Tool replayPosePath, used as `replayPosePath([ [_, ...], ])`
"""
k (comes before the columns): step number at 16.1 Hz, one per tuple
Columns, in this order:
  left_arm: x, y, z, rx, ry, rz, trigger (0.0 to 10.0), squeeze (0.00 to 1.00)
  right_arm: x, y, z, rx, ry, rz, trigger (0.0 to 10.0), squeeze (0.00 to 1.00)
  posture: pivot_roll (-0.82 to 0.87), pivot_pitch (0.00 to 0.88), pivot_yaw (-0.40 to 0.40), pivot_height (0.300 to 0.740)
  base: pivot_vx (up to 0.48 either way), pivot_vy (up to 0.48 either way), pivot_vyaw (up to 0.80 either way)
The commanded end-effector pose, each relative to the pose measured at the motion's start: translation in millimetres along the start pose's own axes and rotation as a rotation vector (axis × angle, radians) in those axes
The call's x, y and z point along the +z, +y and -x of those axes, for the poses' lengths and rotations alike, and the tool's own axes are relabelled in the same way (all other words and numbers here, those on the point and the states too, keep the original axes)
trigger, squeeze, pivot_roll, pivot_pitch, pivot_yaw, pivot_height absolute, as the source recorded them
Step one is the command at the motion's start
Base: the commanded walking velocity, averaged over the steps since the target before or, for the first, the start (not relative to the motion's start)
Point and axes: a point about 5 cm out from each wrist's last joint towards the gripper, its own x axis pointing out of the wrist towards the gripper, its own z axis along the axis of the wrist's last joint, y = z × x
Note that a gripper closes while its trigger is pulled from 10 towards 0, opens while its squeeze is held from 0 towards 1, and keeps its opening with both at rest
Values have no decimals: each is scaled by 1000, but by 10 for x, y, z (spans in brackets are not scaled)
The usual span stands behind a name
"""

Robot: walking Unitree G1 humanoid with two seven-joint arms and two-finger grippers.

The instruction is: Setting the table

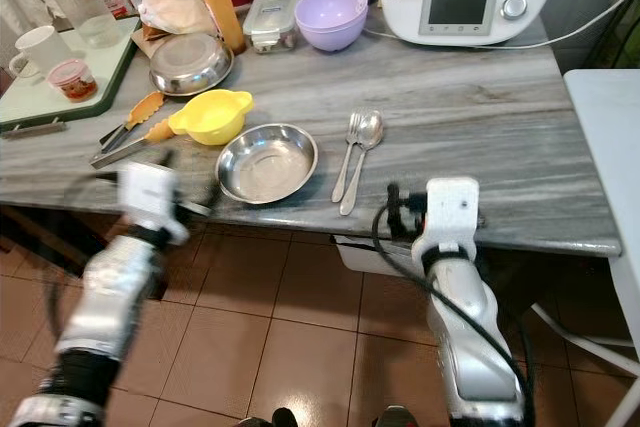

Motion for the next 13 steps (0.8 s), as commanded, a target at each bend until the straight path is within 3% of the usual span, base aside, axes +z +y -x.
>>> replayPosePath([
  [1, 0, 31, 32, 29, 7, 19, 10000, 0, -18, 112, 21, 56, -3, -7, 10000, 1000, -343, 153, 172, 740, 0, 0, 0],
  [5, 36, -44, 46, 43, 11, 57, 10000, 0, -44, 138, 11, 76, 0, -2, 10000, 1000, -348, 142, 174, 740, 0, 0, 0],
  [12, 21, -195, 84, -108, 55, 85, 10000, 0, 110, 144, -84, 46, -39, -16, 10000, 1000, -344, 151, 182, 740, 0, 0, 0],
  [13, 26, -224, 100, -136, 60, 93, 10000, 0, 107, 124, -86, 33, -39, -8, 10000, 953, -344, 151, 182, 740, 0, 0, 0],
])
